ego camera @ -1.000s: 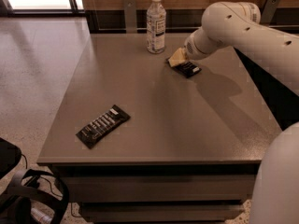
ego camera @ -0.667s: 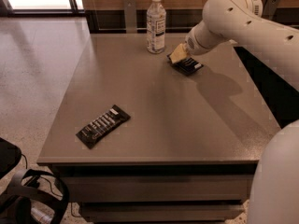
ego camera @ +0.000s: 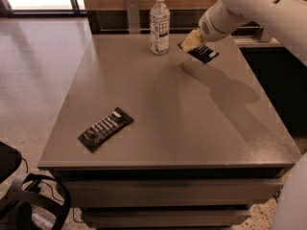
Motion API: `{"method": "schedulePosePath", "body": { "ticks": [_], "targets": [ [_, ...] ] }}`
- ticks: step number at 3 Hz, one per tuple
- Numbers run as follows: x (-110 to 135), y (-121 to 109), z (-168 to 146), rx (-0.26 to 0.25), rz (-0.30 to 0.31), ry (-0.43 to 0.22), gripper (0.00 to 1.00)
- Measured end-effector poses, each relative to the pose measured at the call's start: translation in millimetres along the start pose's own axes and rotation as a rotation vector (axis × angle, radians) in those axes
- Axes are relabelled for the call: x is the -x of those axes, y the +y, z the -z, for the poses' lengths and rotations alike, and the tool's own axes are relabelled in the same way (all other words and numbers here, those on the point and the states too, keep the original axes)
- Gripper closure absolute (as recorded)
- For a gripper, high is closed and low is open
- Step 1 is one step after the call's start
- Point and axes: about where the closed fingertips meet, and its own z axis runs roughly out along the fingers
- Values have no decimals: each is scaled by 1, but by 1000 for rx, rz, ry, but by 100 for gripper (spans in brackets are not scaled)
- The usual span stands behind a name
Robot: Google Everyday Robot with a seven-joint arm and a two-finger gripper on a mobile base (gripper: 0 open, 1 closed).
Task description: Move rxbar blueberry near rxbar chocolate
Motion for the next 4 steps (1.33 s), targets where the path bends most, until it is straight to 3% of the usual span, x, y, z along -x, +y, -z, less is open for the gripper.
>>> {"method": "schedulePosePath", "body": {
  "ticks": [1, 2, 3, 4],
  "targets": [
    [4, 1, 27, 22, 25, -15, 100],
    [-8, 19, 69, 114, 67, -54, 100],
    [-24, 31, 101, 170, 117, -98, 100],
    [-37, 58, 129, 283, 201, -173, 100]
  ]
}}
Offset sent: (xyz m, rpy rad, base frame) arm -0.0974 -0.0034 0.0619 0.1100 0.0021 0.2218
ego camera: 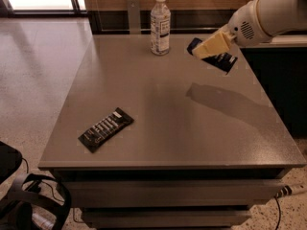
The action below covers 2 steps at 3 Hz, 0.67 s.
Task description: Move rxbar blueberry near rxbar chocolate
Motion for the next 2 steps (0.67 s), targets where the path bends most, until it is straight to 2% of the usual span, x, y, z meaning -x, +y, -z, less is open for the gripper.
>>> {"method": "schedulePosePath", "body": {
  "ticks": [1, 2],
  "targets": [
    [5, 34, -2, 79, 80, -34, 100],
    [5, 33, -2, 78, 79, -34, 100]
  ]
}}
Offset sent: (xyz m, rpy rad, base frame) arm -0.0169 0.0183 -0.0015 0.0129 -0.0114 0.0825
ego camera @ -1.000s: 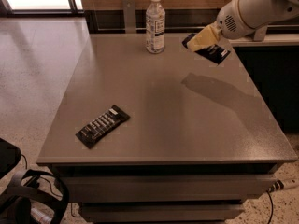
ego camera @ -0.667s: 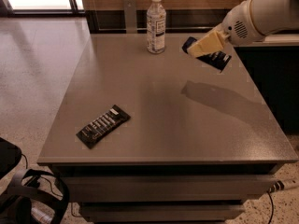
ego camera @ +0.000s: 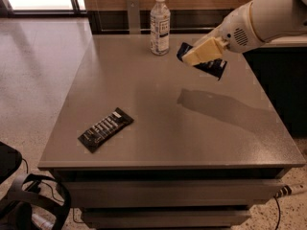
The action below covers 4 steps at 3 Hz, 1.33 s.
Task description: Move rxbar blueberry near rxbar chocolate
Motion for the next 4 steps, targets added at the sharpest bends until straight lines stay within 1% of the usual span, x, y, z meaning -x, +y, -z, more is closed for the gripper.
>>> {"method": "schedulePosePath", "body": {
  "ticks": [1, 2, 3, 4],
  "targets": [
    [4, 17, -3, 34, 13, -21, 100],
    [10, 50, -4, 78, 29, -56, 100],
    [18, 88, -10, 123, 50, -77, 100],
    [18, 124, -28, 161, 70, -29, 100]
  ]
}}
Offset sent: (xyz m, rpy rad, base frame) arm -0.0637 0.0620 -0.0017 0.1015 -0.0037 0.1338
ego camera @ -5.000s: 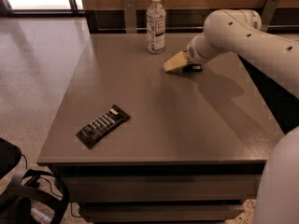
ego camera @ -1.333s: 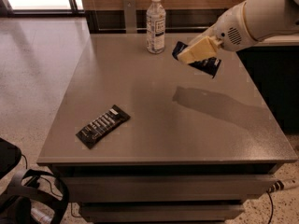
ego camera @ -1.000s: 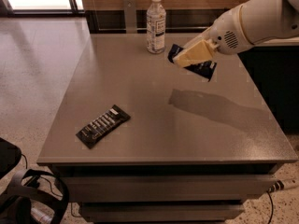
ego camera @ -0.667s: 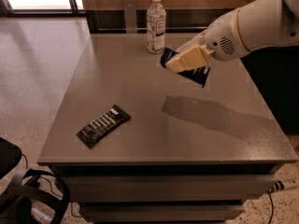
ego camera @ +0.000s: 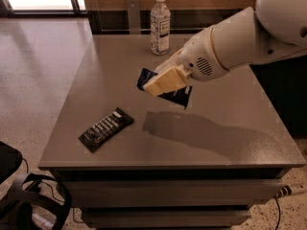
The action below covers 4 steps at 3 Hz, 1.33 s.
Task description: Move rxbar blueberry near rxbar chocolate
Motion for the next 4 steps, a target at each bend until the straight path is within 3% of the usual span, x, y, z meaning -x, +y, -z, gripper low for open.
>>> {"method": "schedulePosePath", "body": {
  "ticks": [1, 3, 4],
  "targets": [
    [-10, 20, -28, 14, 25, 126, 100],
    [-44, 31, -55, 38, 16, 272, 100],
    [-45, 33, -56, 42, 21, 282, 78]
  ]
}}
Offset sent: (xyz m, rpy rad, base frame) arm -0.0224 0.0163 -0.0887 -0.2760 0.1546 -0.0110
